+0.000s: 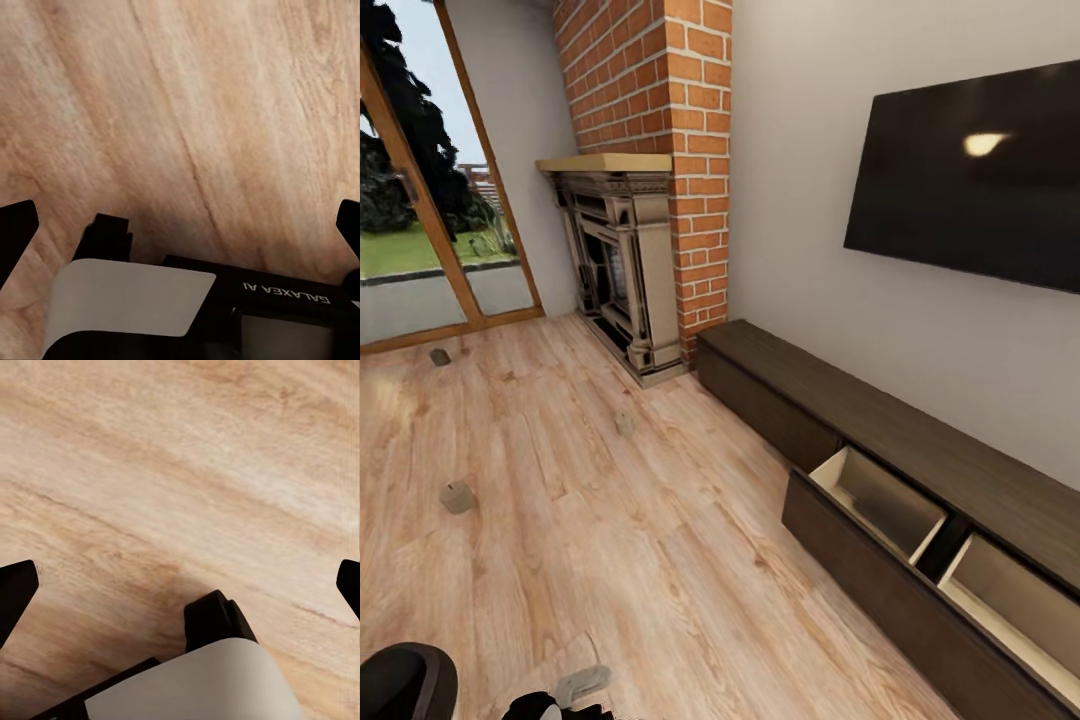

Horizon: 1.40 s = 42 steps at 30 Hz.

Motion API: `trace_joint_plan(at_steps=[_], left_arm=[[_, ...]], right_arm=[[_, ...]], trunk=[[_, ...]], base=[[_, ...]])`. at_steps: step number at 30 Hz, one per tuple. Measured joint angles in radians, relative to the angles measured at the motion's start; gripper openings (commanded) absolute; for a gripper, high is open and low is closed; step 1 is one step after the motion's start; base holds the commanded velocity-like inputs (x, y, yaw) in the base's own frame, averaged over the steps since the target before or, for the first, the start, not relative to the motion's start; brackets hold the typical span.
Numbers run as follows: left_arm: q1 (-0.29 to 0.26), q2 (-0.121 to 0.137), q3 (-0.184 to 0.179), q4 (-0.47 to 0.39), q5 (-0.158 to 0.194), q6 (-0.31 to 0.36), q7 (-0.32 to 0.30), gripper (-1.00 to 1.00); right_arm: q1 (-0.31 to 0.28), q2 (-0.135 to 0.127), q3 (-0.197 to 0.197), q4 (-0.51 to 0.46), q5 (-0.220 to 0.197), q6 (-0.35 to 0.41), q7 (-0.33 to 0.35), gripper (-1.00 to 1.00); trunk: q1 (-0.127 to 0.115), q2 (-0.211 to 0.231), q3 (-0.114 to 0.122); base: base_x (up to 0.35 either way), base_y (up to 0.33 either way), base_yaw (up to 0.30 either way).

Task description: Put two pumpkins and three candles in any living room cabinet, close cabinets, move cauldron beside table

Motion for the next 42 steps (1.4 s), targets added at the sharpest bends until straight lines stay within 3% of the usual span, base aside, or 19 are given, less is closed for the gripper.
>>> trace_joint_plan(at_steps=[18, 31, 33, 39, 42], left_arm=[[0.0, 0.002, 0.0, 0.0, 0.0, -0.016, 0.001, 1.0], [0.0, 0.0, 0.0, 0.0, -0.001, -0.021, 0.002, 1.0], [0.0, 0.0, 0.0, 0.0, -0.001, -0.021, 0.002, 1.0], [0.0, -0.002, 0.0, 0.0, -0.002, -0.021, 0.002, 1.0], [0.0, -0.002, 0.0, 0.0, -0.002, -0.022, 0.002, 1.0]], right_arm=[[0.001, 0.0, 0.002, -0.002, 0.0, 0.0, 0.003, 1.0], [0.0, 0.001, 0.003, -0.002, 0.001, -0.002, 0.005, 1.0], [0.0, 0.001, 0.011, -0.002, 0.001, -0.003, 0.005, 1.0], [0.0, 0.001, 0.126, -0.001, -0.004, -0.011, 0.004, 1.0], [0.0, 0.0, 0.16, -0.001, -0.005, -0.015, 0.005, 1.0]], trunk=[[-0.001, 0.0, 0.0], [-0.001, 0.0, 0.0], [-0.001, 0.0, 0.0], [-0.001, 0.0, 0.0], [-0.001, 0.0, 0.0]], base=[[0.229, 0.021, 0.28], [0.328, 0.0, 0.054], [0.33, 0.0, 0.199], [0.331, 0.0, 0.1], [0.331, 0.0, 0.012]])
